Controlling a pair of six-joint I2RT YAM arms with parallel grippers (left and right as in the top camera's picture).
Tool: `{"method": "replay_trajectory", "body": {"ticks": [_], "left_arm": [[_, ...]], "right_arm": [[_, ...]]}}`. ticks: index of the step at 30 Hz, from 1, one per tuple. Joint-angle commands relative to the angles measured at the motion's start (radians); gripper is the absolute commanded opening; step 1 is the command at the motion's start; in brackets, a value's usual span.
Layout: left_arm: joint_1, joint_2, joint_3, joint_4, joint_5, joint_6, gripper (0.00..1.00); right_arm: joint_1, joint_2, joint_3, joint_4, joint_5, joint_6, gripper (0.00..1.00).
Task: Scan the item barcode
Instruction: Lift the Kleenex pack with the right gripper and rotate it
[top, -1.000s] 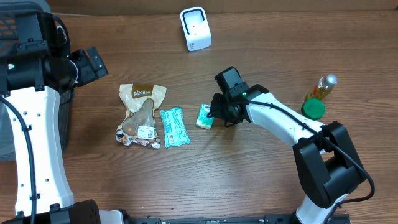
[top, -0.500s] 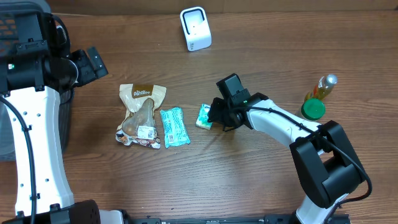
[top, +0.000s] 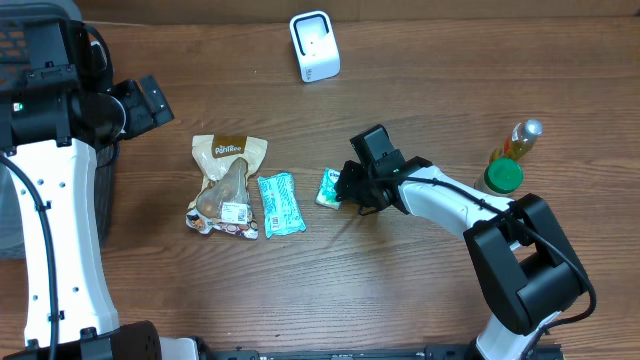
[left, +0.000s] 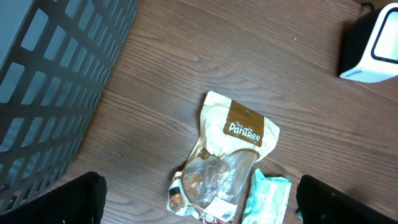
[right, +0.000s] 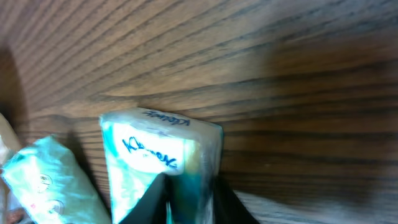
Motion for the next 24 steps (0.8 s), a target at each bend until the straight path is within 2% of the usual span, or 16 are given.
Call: {"method": "replay_trajectory", "body": {"ticks": [1, 3, 7, 9, 12, 17, 20, 24], "left_arm": [[-0.002, 0.002, 0.007, 0.000, 0.000, 0.011, 1.00], [-0.002, 0.002, 0.007, 0.000, 0.000, 0.011, 1.00], [-0.002, 0.002, 0.007, 0.000, 0.000, 0.011, 1.00], [-0.002, 0.002, 0.007, 0.000, 0.000, 0.011, 1.00], [-0.002, 0.002, 0.007, 0.000, 0.000, 0.011, 0.99], [-0.002, 0.002, 0.007, 0.000, 0.000, 0.011, 0.99], [-0.002, 0.002, 0.007, 0.000, 0.000, 0.011, 0.99], [-0.002, 0.002, 0.007, 0.000, 0.000, 0.011, 1.00]], "right_arm": [[0.003, 0.003, -0.025, -0.003, 0.006, 0.021, 0.16], [0.003, 0.003, -0.025, -0.005, 0.002, 0.021, 0.06], [-0.026, 0.001, -0.022, -0.017, -0.090, 0.010, 0.04], [-0.061, -0.005, -0.021, -0.014, -0.197, -0.039, 0.04], [-0.198, -0.048, -0.020, 0.013, -0.553, -0.205, 0.04], [-0.352, -0.139, -0.020, 0.058, -0.961, -0.381, 0.04], [-0.393, -0.202, -0.020, 0.057, -1.083, -0.466, 0.04], [-0.428, -0.296, -0.020, 0.058, -1.144, -0.477, 0.04]]}}
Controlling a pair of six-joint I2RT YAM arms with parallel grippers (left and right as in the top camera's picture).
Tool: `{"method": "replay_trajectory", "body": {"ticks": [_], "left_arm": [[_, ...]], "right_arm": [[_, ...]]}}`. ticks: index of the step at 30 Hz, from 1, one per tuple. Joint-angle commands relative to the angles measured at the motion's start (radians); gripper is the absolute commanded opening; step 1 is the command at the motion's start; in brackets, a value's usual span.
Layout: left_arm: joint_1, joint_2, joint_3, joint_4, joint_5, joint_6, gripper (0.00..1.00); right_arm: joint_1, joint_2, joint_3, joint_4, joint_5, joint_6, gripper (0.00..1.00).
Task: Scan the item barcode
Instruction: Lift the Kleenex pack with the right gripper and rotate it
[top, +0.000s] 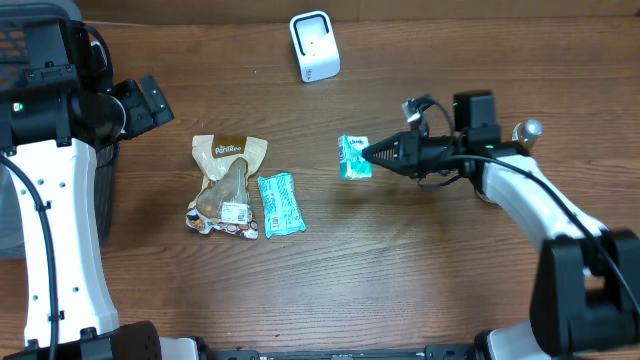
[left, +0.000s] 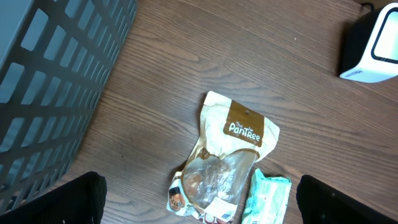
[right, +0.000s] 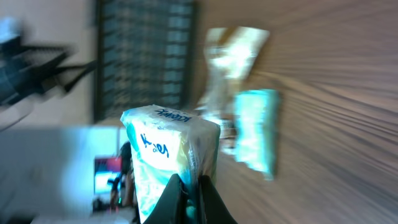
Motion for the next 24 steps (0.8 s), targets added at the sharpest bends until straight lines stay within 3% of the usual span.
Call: {"method": "replay_trajectory", "body": {"ticks": [1, 6, 9, 15, 24], "left_arm": [[-0.002, 0.002, 0.007, 0.000, 0.000, 0.011, 1.00], [-0.002, 0.002, 0.007, 0.000, 0.000, 0.011, 0.99], [-0.002, 0.002, 0.007, 0.000, 0.000, 0.011, 1.00], [-0.002, 0.002, 0.007, 0.000, 0.000, 0.011, 1.00], [-0.002, 0.002, 0.007, 0.000, 0.000, 0.011, 1.00]], "right_arm": [[-0.030, -0.116, -0.001, 0.010, -0.185, -0.074, 0.04], [-0.071, -0.239, -0.001, 0.015, -0.287, -0.056, 0.04], [-0.104, -0.331, -0.001, 0.016, -0.295, 0.040, 0.04], [-0.107, -0.362, -0.001, 0.016, -0.398, 0.074, 0.04], [-0.107, -0.362, -0.001, 0.014, -0.397, 0.148, 0.04]]}}
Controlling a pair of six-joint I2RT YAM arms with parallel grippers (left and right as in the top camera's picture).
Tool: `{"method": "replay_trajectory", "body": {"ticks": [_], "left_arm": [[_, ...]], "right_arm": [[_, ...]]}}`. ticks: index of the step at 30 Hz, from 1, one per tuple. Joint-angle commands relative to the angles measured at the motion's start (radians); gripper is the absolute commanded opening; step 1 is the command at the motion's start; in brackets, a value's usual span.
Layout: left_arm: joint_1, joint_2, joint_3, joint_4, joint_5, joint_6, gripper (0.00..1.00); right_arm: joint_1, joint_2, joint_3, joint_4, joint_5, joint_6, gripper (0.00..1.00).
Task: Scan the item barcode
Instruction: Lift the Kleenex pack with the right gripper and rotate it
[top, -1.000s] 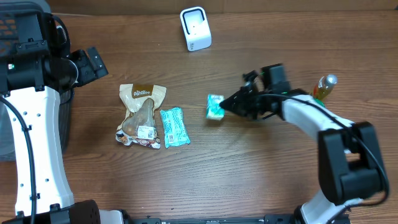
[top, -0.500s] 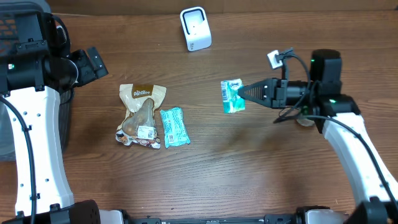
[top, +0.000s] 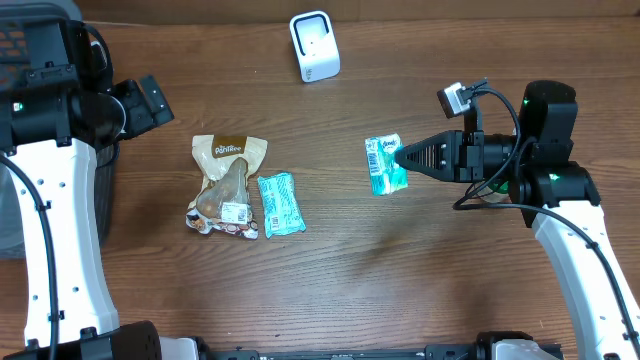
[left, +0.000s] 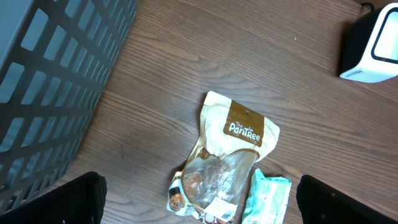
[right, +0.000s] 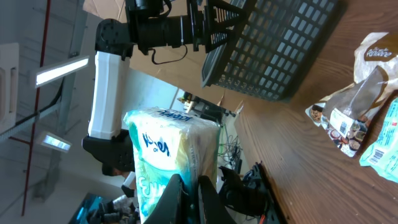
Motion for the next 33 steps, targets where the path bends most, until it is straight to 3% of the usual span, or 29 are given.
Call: {"method": "replay_trajectory", "body": {"ticks": [1, 33], "left_arm": [[-0.002, 0.002, 0.007, 0.000, 0.000, 0.011, 1.00], [-0.002, 0.002, 0.007, 0.000, 0.000, 0.011, 1.00]], "right_arm": [[-0.003, -0.013, -0.001, 0.005, -0.033, 0.014, 0.04], [-0.003, -0.013, -0.001, 0.005, 0.017, 0.014, 0.04]]}}
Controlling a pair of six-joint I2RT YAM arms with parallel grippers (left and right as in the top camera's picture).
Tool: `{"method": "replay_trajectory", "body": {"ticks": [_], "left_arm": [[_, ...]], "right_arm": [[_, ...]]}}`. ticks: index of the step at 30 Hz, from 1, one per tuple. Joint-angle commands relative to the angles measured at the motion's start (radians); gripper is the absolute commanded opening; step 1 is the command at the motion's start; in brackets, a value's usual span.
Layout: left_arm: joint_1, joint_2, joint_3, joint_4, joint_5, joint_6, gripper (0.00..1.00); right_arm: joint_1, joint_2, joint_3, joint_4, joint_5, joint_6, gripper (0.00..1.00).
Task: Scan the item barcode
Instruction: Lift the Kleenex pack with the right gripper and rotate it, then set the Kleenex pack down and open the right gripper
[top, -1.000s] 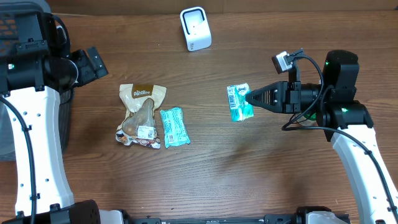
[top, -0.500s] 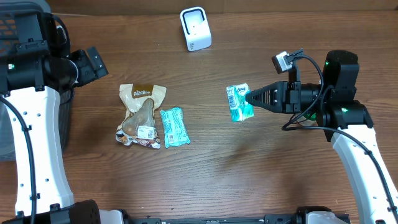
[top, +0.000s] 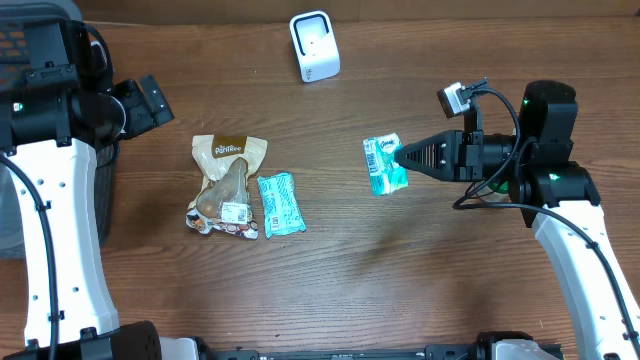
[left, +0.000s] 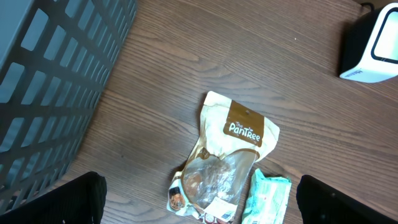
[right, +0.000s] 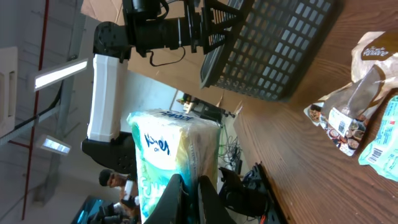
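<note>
A small green and white Kleenex tissue pack (top: 384, 164) hangs in the air right of the table's middle, with my right gripper (top: 402, 158) shut on its edge; the right wrist view shows the pack (right: 168, 155) pinched between the dark fingers (right: 176, 200). The white barcode scanner (top: 314, 46) stands at the back centre, its corner also visible in the left wrist view (left: 372, 46). My left gripper (left: 199, 199) is open high over the left of the table, its fingers (left: 56, 199) wide apart, nothing between them.
A tan PanTree snack pouch (top: 226, 185) and a teal wipes packet (top: 281, 203) lie left of centre. A dark mesh basket (left: 50, 81) stands at the far left. A green-capped bottle (top: 505, 175) and a yellow bottle (top: 522, 138) stand by the right arm.
Almost nothing: the tissue pack in my right gripper has shifted very slightly. The left arm has not moved.
My right gripper was shut on the tissue pack lying on the table beside the teal packet. Then it held the pack off the table, further right. After that the arm stood drawn back right with the pack in the air, where it stays.
</note>
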Motion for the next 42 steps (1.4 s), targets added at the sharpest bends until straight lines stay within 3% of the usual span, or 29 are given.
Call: {"method": "replay_trajectory", "body": {"ticks": [1, 6, 9, 14, 19, 26, 31, 35, 42], "left_arm": [[-0.002, 0.002, 0.007, 0.000, 0.000, 0.011, 1.00], [-0.002, 0.002, 0.007, 0.000, 0.000, 0.011, 1.00], [-0.002, 0.002, 0.007, 0.000, 0.000, 0.011, 1.00], [-0.002, 0.002, 0.007, 0.000, 0.000, 0.011, 1.00], [-0.002, 0.002, 0.007, 0.000, 0.000, 0.011, 0.99], [-0.002, 0.002, 0.007, 0.000, 0.000, 0.011, 1.00], [-0.002, 0.002, 0.007, 0.000, 0.000, 0.011, 1.00], [-0.002, 0.002, 0.007, 0.000, 0.000, 0.011, 1.00], [-0.002, 0.002, 0.007, 0.000, 0.000, 0.011, 1.00]], "right_arm": [[-0.003, -0.013, -0.001, 0.006, 0.006, 0.003, 0.04], [-0.003, -0.012, -0.002, 0.005, 0.042, 0.000, 0.04], [-0.003, -0.012, -0.003, -0.024, 0.159, 0.000, 0.04], [0.022, -0.011, -0.003, -0.159, 0.513, -0.009, 0.04], [0.137, -0.004, -0.003, -0.277, 0.894, -0.093, 0.04], [0.378, 0.120, -0.003, -0.300, 1.347, -0.140, 0.04], [0.471, 0.213, -0.003, -0.291, 1.553, -0.140, 0.04], [0.512, 0.220, -0.003, -0.291, 1.660, -0.141, 0.04], [0.538, 0.220, -0.003, -0.289, 1.676, -0.212, 0.04]]}}
